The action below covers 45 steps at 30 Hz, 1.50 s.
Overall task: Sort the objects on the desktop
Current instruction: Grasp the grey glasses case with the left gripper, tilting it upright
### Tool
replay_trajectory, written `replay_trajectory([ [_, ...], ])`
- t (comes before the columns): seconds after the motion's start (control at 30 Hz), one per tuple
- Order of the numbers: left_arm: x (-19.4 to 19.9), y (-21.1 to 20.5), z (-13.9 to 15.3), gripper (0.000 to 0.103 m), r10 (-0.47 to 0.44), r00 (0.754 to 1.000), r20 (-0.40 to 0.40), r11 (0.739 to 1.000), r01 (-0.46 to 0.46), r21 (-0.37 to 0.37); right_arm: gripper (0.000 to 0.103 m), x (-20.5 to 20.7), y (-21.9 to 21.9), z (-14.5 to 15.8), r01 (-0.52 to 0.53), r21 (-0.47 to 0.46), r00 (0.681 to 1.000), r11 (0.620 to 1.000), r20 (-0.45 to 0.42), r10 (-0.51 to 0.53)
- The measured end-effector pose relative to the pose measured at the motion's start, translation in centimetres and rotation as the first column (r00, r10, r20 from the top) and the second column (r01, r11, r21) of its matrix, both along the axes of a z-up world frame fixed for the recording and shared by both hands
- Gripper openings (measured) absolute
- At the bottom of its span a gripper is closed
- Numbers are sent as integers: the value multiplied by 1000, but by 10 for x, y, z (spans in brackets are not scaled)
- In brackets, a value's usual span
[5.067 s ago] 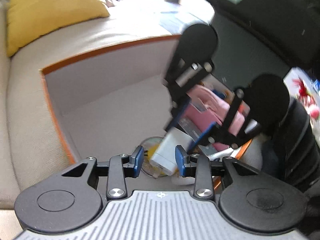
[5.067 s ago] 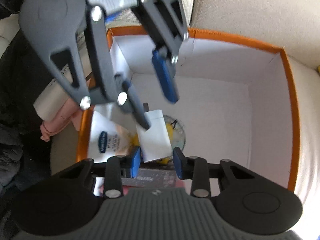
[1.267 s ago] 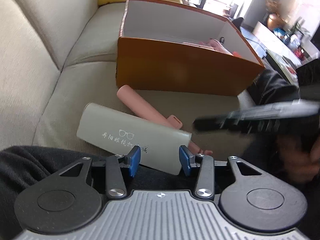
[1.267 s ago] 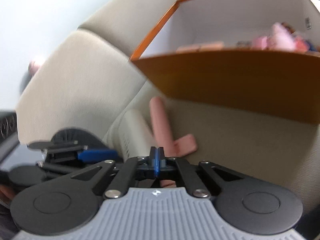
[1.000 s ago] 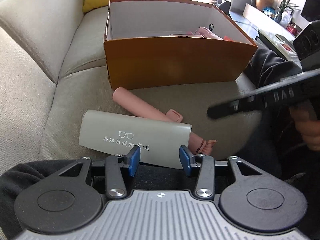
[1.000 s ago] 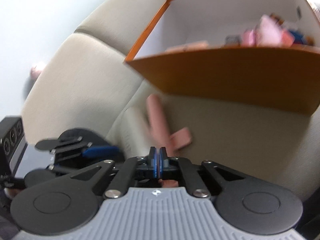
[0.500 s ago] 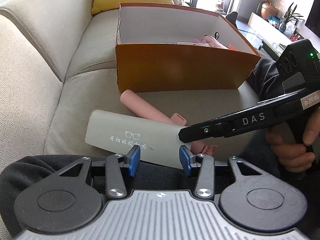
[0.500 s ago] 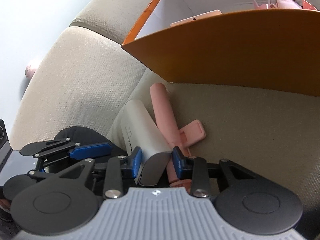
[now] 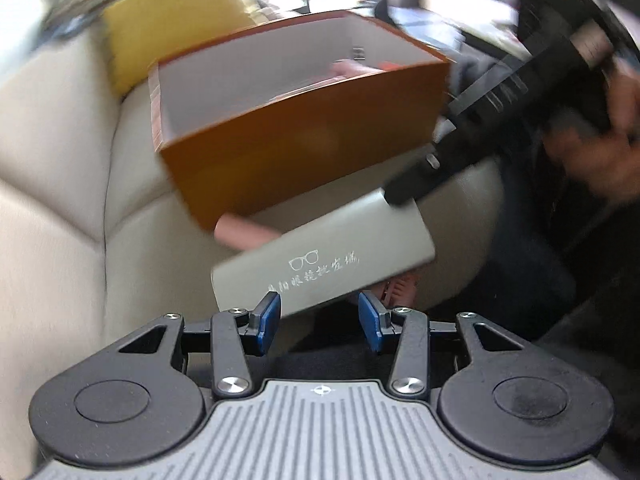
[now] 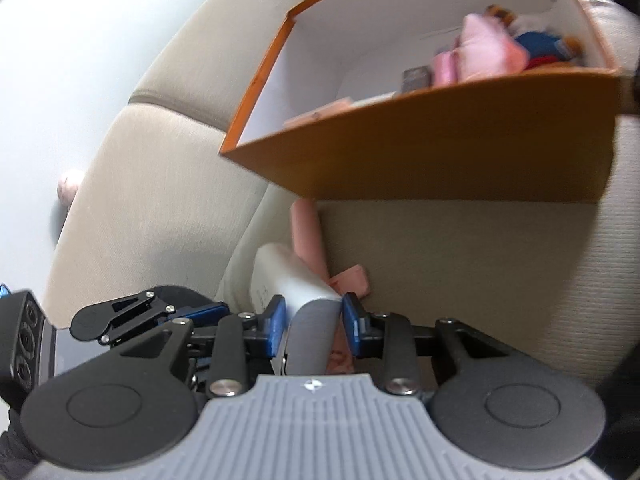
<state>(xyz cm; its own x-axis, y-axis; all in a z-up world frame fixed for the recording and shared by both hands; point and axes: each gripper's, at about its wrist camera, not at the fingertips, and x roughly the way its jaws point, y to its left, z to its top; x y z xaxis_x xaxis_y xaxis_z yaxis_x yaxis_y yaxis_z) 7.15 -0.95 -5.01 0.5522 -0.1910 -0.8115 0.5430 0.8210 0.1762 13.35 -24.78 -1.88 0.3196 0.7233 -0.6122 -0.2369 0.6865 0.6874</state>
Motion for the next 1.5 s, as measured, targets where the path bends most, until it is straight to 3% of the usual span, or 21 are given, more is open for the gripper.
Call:
replay_trajectory([
  [0.03, -1, -6, 0, 53, -43, 999, 23, 998, 42, 37, 29, 1, -3, 0, 8, -8, 1000, 1000, -2, -8],
  [0.07, -2, -13, -2, 55, -95, 995, 43, 992, 92, 85, 5, 2, -5, -1, 18, -22, 1000, 1000, -5, -18],
  [0.1, -3, -19, -4, 56, -142, 988, 53, 982, 133, 135, 1, 3, -8, -2, 29, -41, 1000, 999, -8, -30],
  [0.2, -2, -36, -14, 56, -267, 960, 79, 926, 233, 297, 1, 9, -12, -10, 44, -49, 998, 998, -37, -45],
  [0.3, -2, -48, -24, 56, -364, 930, 52, 860, 314, 403, 5, 10, -15, -10, 40, -51, 998, 998, -39, -42],
  [0.47, 5, -54, -25, 58, -405, 914, 23, 831, 357, 427, 6, 7, -20, -11, 38, -31, 998, 999, -40, -39],
  [0.63, 7, -54, -27, 58, -404, 915, 6, 829, 363, 425, 29, 2, -35, -18, 74, 1, 993, 997, -93, -74],
  [0.77, 5, -53, -31, 58, -402, 916, 6, 826, 359, 434, 38, 1, -38, -31, 94, -4, 984, 996, -150, -94],
  [0.97, -4, -49, -33, 58, -401, 916, 9, 832, 360, 423, 40, 8, -45, -53, 175, 123, 953, 977, -270, -137],
  [1.13, -12, -44, -36, 57, -394, 919, 13, 836, 352, 422, 46, 5, -44, -46, 161, 212, 962, 964, -254, -105],
  [1.27, -22, -40, -37, 57, -421, 907, 10, 819, 375, 435, 51, 5, -44, -41, 167, 194, 966, 967, -228, -121],
  [1.37, -25, -35, -33, 57, -430, 903, 9, 821, 387, 419, 52, 10, -44, -44, 192, 177, 958, 965, -246, -145],
  [1.5, -29, -27, -27, 57, -421, 907, 10, 831, 381, 405, 42, 11, -39, -46, 188, 154, 957, 970, -252, -145],
])
